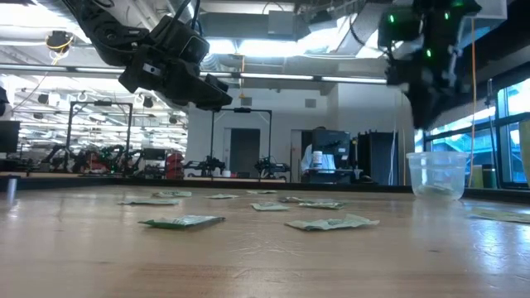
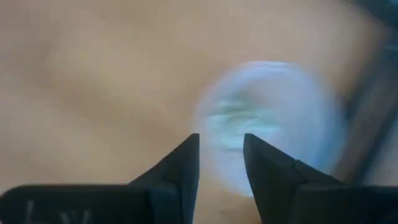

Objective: Pick and place items into bin
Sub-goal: Put the white stevia packet into the top white bin

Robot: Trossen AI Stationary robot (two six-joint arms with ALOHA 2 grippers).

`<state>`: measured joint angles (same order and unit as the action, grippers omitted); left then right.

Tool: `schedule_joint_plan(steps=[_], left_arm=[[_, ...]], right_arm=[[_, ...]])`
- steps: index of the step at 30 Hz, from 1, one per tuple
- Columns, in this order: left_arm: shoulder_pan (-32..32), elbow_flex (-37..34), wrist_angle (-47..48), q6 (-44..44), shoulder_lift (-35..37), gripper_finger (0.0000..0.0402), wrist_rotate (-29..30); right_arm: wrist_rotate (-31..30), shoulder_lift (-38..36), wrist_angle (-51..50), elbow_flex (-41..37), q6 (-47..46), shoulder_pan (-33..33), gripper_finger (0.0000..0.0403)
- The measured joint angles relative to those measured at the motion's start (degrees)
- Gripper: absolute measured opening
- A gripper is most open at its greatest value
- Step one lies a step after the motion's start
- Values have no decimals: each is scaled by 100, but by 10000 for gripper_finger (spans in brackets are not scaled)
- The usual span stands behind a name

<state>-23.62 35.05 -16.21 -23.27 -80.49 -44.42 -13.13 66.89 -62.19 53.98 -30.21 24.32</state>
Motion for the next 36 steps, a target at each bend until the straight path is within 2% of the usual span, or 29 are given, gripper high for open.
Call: schedule_joint_plan(steps=[3,8,12,18,26,36], left_arm=[[1,0,14,-1,0,113,0],[0,0,15,-106,0,112,1],[0,0,17,-147,0,114,0],[1,0,17,-153,0,109,85],[2,0,17,-153,0,108,555],[0,0,17,-153,0,108,629]], right_arm=[[958,0,501,197,384,-313,127],[1188,23,1454,237,720,-1070,127],[1197,202,1540,240,933,-1773,126],[1129,762,1413,240,8,-2665,113],[1133,1793,1370,238,-1270,-3663,95],[1138,2589,1373,237,-2579,-4336,94]])
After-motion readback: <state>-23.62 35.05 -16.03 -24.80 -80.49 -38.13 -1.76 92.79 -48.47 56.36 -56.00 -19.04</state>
